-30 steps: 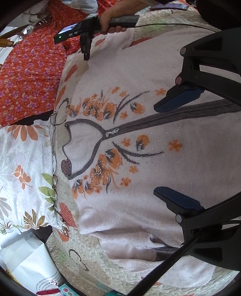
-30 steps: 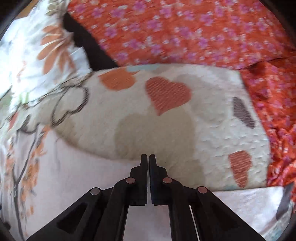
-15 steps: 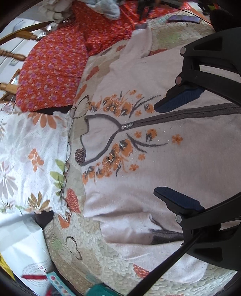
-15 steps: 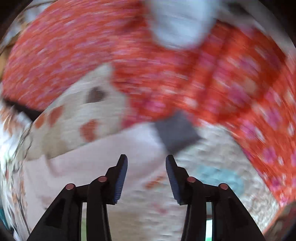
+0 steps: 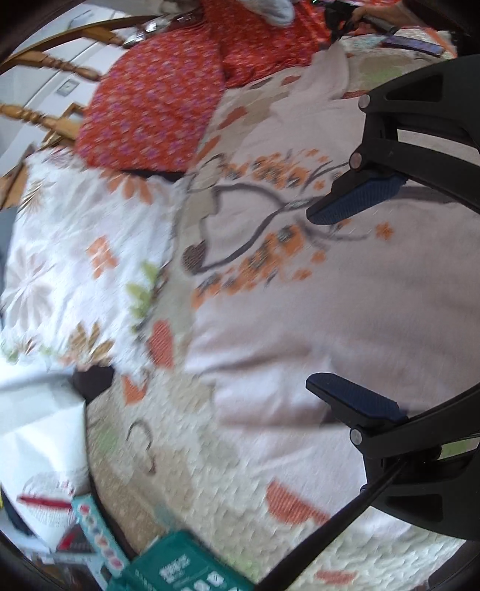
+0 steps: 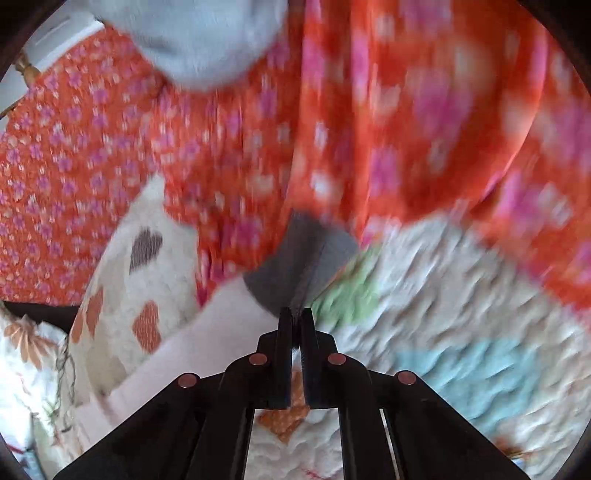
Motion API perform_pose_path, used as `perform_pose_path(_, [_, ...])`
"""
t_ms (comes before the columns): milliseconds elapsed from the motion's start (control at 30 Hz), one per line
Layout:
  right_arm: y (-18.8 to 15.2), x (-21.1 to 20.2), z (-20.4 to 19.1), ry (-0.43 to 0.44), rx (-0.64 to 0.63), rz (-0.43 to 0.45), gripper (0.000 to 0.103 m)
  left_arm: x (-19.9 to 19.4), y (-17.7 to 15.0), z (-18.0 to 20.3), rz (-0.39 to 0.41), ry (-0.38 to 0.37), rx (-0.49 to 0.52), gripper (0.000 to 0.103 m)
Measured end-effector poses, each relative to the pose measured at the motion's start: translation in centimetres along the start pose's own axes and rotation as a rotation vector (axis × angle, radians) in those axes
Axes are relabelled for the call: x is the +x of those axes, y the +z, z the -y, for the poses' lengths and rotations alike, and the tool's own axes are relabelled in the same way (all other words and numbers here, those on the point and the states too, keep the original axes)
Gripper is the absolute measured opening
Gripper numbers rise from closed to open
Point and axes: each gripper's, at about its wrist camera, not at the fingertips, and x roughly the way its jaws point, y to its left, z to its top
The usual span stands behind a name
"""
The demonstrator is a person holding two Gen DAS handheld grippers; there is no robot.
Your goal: Fold small clothes
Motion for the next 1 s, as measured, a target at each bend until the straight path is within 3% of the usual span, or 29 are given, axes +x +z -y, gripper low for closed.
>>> perform_pose_path(133, [0.8,-3.9,-3.5,-0.049,-0.119,0.089,0.004,-1.8,1.2,-3.5,0.057,0.082,-0.052,0.082])
perform_pose_path(300, [-3.3,-7.4,-14.5,0.203,-0.305,0.051,0.004,-4.6,2.1,-8.7,0.131,0.161,-0.134,0.082])
perform_pose_path(467, [-13.3,-10.0,-28.9,0.501,-0.507,-0.077,0.004,-6.7,3.6,-12.2,0.155,0.258,-0.136,0.082])
perform_pose_path(667, [-29.3,-10.4,-42.2,0.702,-0.717,-0.285,0.004,-7.0,3.8,-17.8,0.169,0.255,-0.282,0.084])
perform_pose_path(767, [-36.4,-9.8,-45.7,0.716,-0.813,-0.350,0.004,-7.3,3.4,-20.0,0.155,0.229,-0.363,0.084])
perform_pose_path(867, [-41.8,-8.8,-48.3,0.708,-0.879,-0.394,0.004,-8.7,3.2,-21.9,0.189,0.217,-0.429,0.084])
perform_pose_path(1000, [-46.9,-7.8,-49.6,0.691,-0.977,-0.467,0.008,-9.6,3.0,-23.4,0.210,0.214,-0.478,0.084])
